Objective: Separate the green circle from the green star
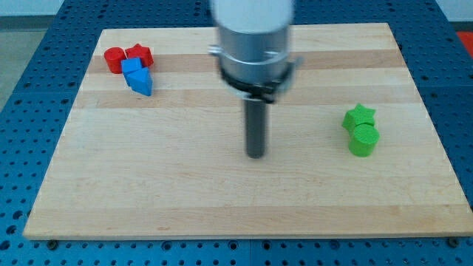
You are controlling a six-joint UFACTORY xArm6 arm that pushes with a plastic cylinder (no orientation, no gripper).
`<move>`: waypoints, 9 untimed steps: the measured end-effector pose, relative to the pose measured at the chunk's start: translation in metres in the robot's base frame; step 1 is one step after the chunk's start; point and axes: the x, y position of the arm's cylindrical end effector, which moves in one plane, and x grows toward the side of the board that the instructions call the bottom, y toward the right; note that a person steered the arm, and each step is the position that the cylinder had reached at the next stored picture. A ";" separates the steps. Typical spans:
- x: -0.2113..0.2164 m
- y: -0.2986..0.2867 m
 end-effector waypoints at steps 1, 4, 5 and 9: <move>0.003 0.014; 0.068 0.137; 0.082 0.193; 0.005 0.169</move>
